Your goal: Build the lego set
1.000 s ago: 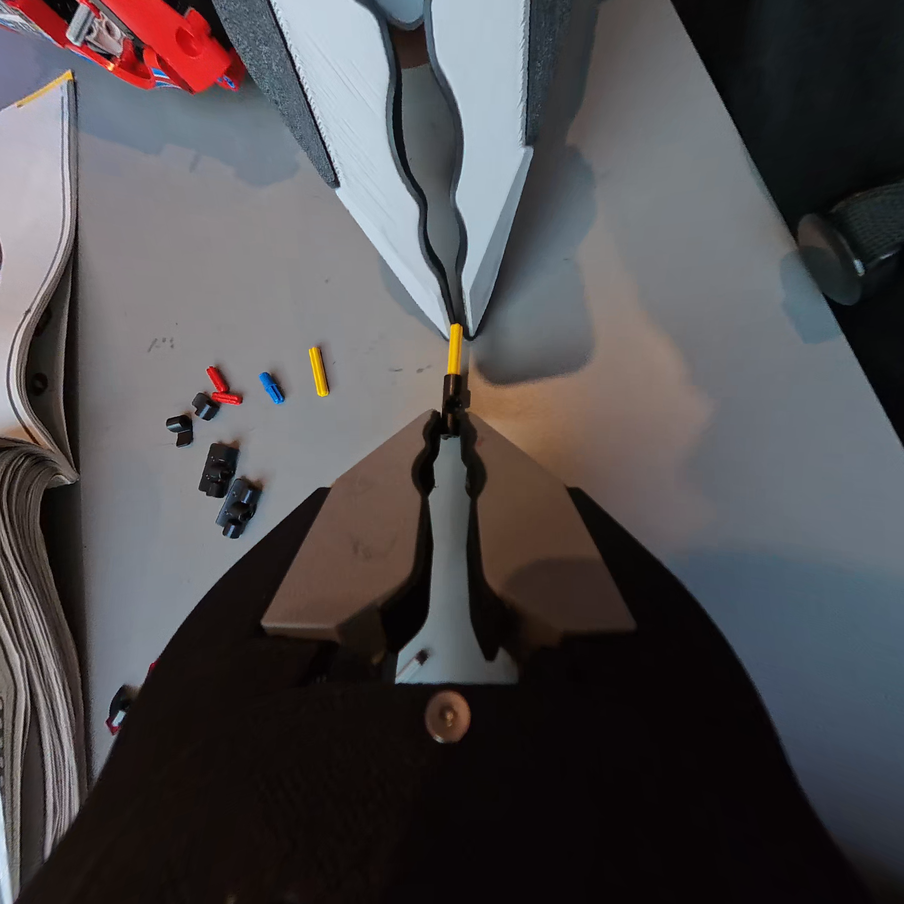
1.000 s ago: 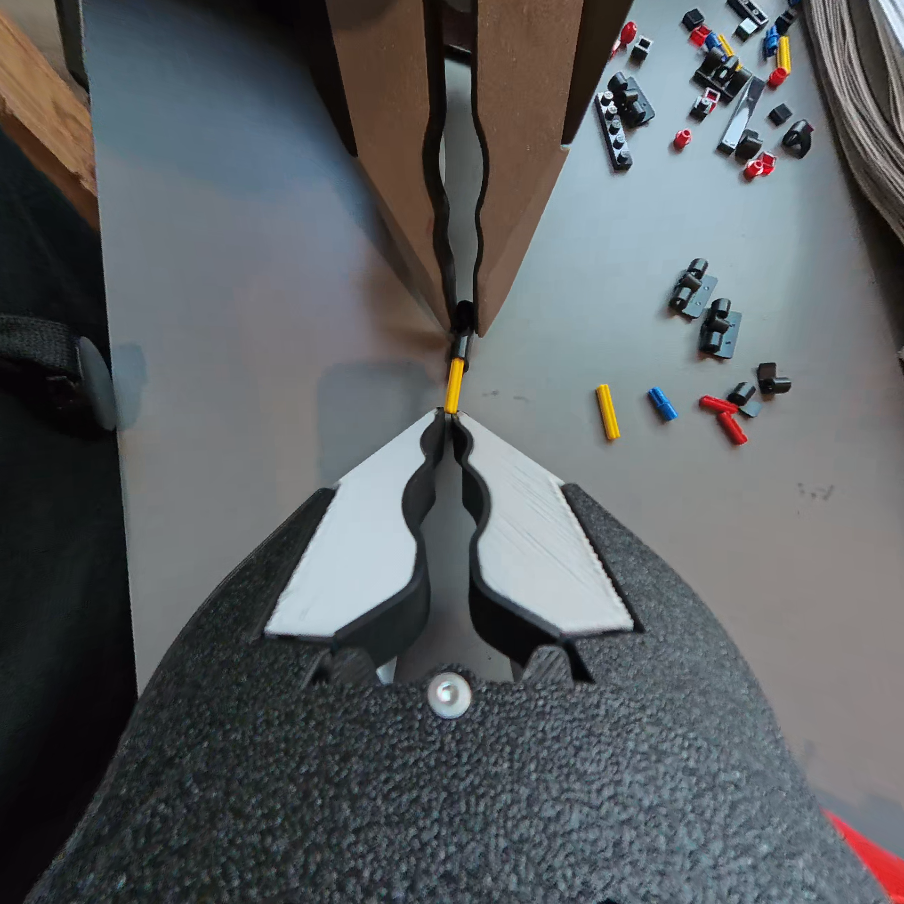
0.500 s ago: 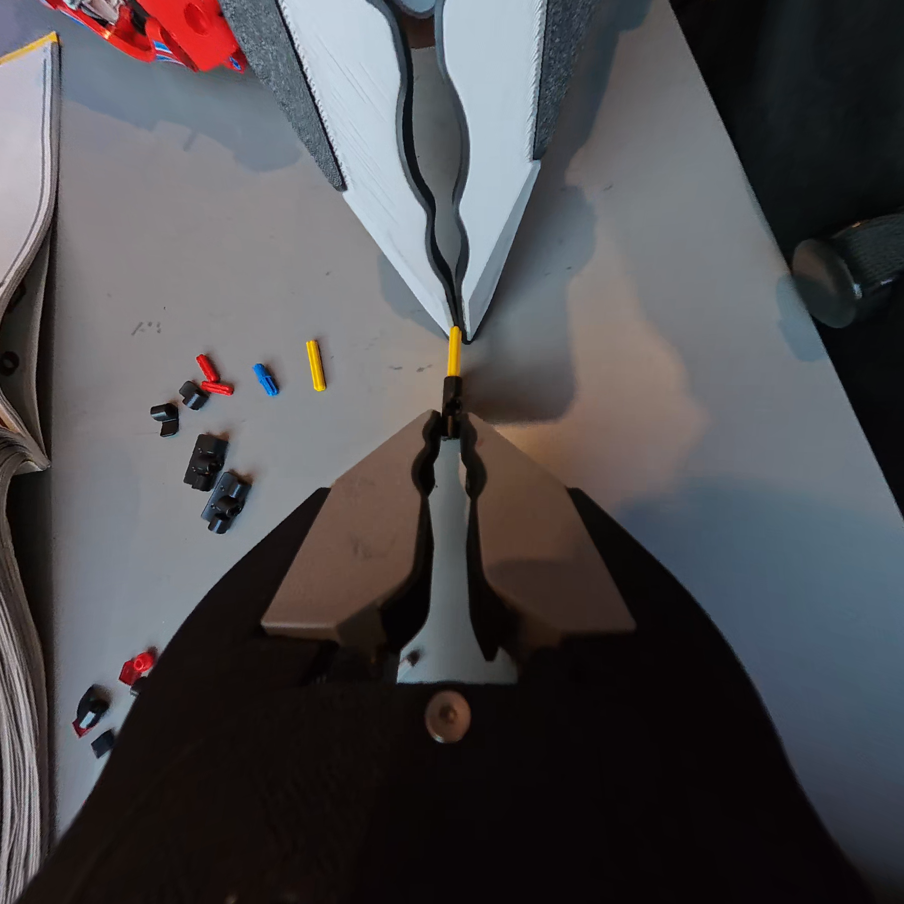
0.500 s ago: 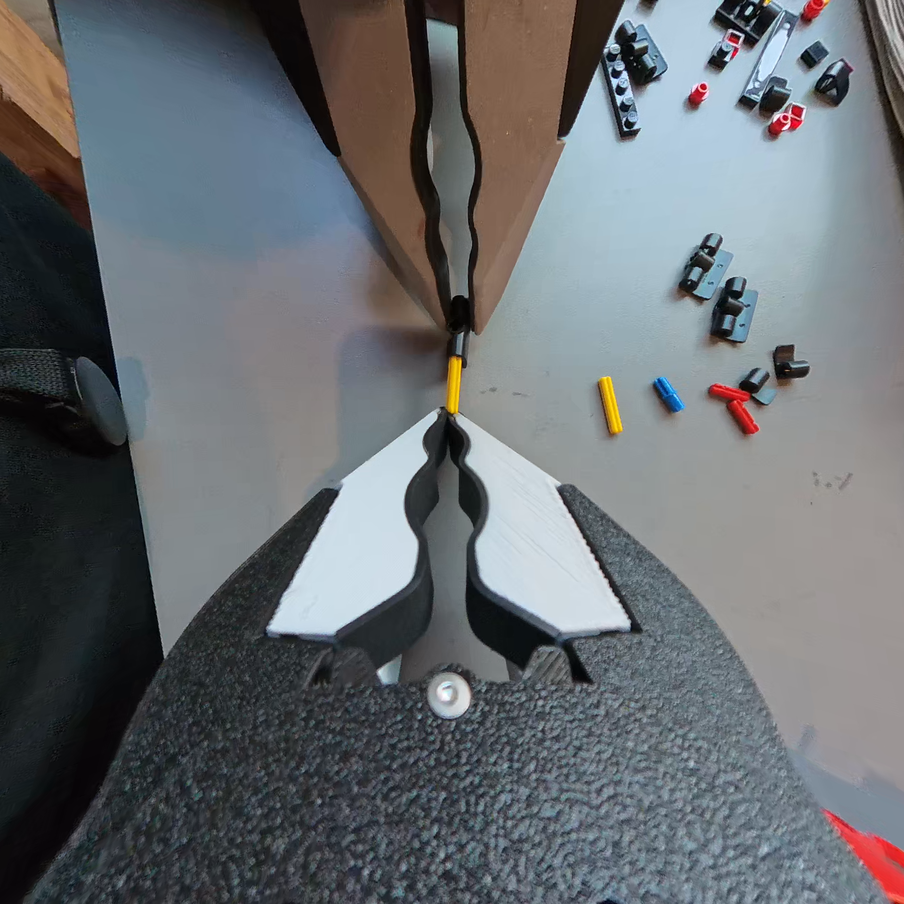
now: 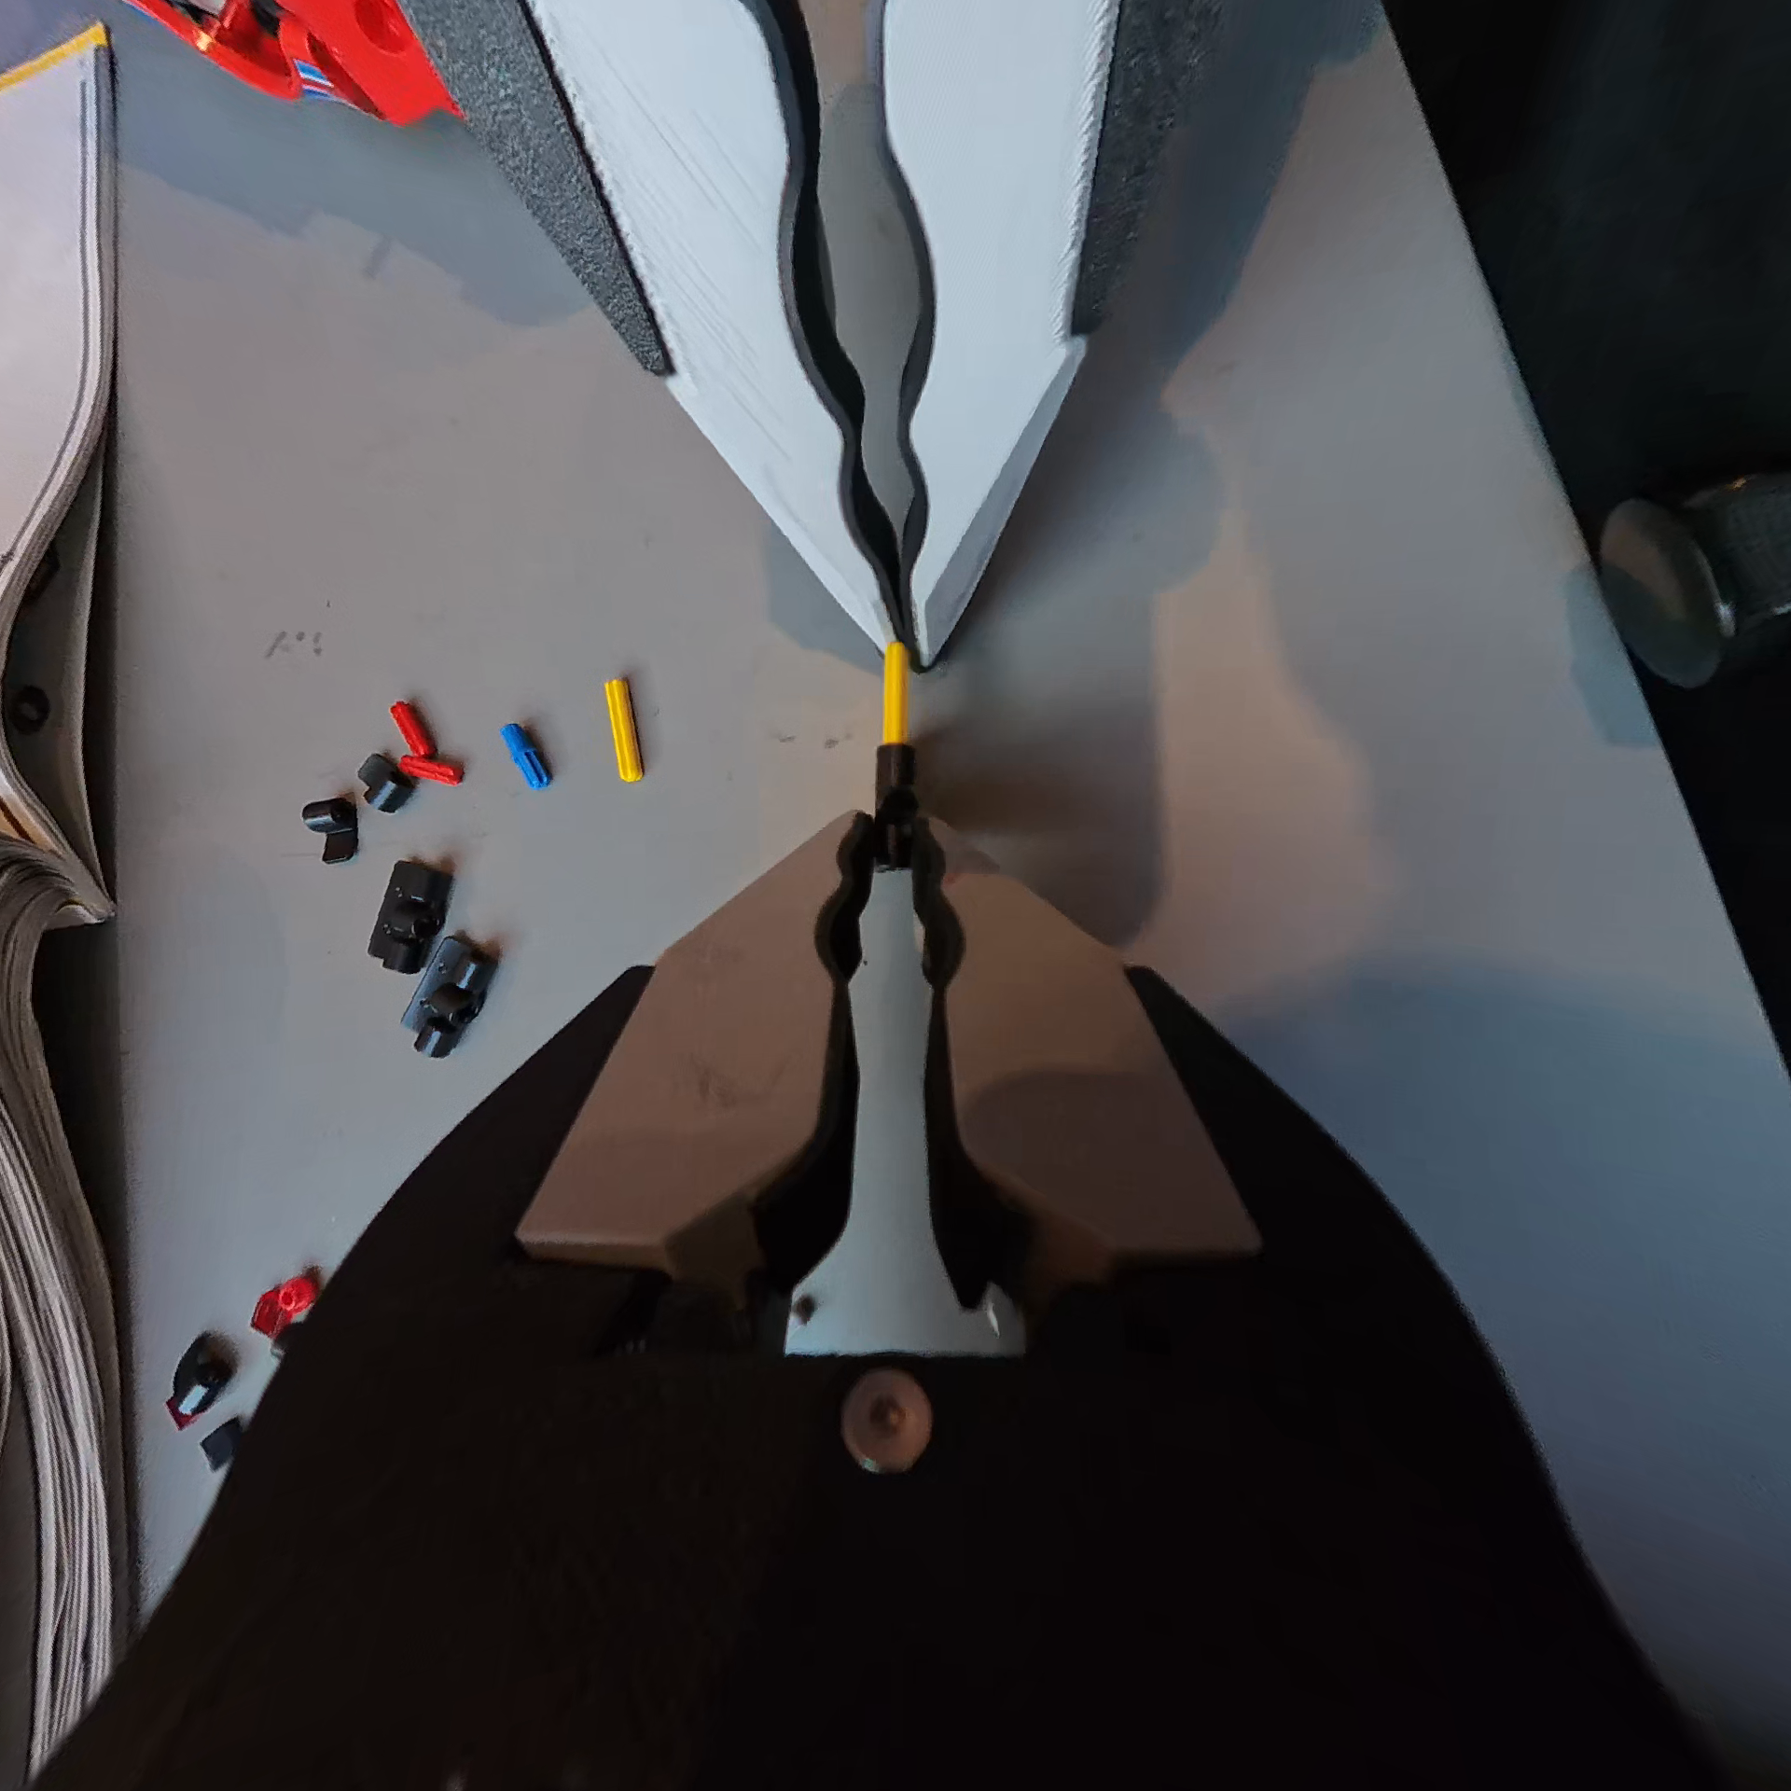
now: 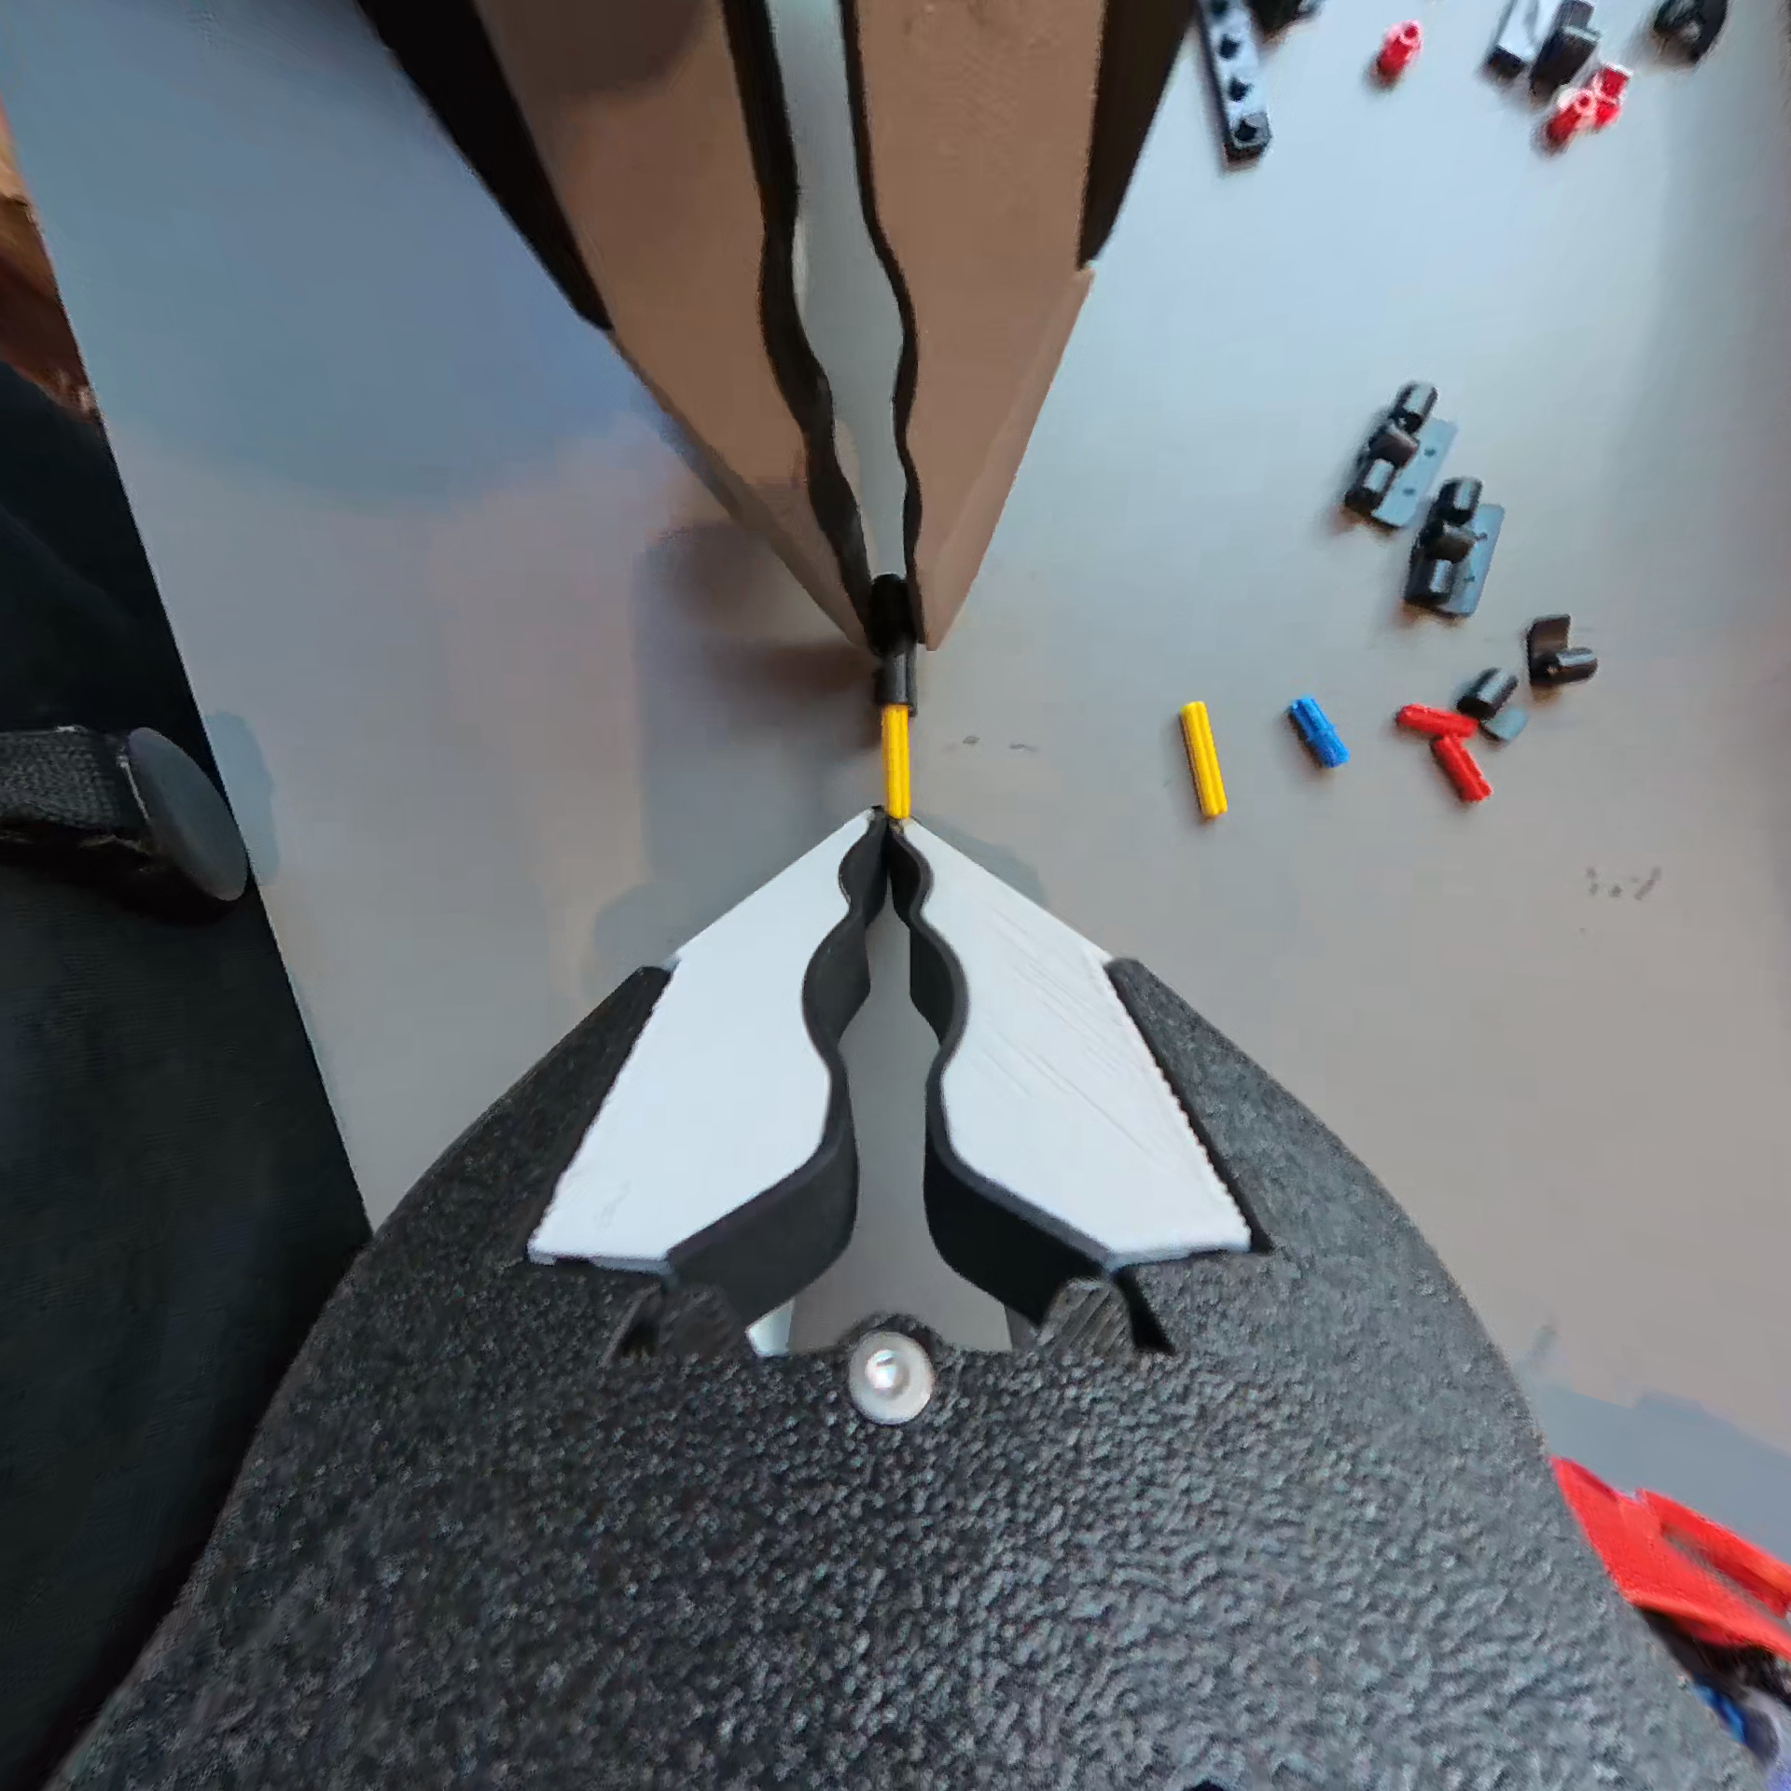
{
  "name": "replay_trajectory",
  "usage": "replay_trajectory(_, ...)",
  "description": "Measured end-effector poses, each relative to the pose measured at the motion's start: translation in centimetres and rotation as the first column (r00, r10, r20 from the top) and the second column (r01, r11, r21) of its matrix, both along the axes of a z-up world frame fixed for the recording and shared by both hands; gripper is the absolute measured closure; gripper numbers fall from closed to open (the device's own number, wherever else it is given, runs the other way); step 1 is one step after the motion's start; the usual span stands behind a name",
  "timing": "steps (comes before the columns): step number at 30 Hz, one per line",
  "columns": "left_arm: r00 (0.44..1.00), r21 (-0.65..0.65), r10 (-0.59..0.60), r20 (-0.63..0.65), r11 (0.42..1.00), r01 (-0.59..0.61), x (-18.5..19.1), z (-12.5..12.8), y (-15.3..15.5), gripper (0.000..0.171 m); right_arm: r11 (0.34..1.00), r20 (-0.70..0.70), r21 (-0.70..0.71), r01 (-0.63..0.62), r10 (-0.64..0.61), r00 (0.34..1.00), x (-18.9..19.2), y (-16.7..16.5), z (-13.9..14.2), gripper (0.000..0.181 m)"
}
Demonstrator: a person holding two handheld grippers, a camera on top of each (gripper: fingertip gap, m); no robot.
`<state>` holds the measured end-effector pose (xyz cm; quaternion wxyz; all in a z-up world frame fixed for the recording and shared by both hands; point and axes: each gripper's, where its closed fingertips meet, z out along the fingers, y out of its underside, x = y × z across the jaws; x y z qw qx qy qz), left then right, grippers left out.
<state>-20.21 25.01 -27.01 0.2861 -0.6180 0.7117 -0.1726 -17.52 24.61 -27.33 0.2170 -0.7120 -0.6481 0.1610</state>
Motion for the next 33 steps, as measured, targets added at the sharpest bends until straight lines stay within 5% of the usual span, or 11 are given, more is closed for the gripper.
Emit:
replay_trajectory(14, 1.0, -0.02, 0.016, 0.01, 1.0, -0.015, 0.5, 0.1, -0.2, 0.166, 0.994, -0.196, -0.081, 0.073, -0.088, 0.977, -0.1, 0.2, 1.2, 0.176)
replay_trajectory(20, 1.0, -0.022, 0.017, 0.019, 1.0, -0.017, 0.7, 0.0, -0.1, 0.166, 0.954, -0.326, -0.286, 0.086, -0.181, 0.928, -0.3, -0.3, 2.2, 0.174)
replay_trajectory(25, 0.999, -0.028, 0.019, 0.027, 0.999, -0.018, 0.8, 0.0, -0.1, 0.166, 0.947, -0.351, -0.315, 0.067, -0.182, 0.919, -0.5, -0.6, 2.8, 0.165)
replay_trajectory(33, 0.999, 0.002, 0.04, 0.02, 0.999, -0.04, 0.9, 0.1, 0.2, 0.166, 0.949, -0.315, -0.294, 0.118, -0.212, 0.925, -0.3, 0.2, 2.1, 0.177)
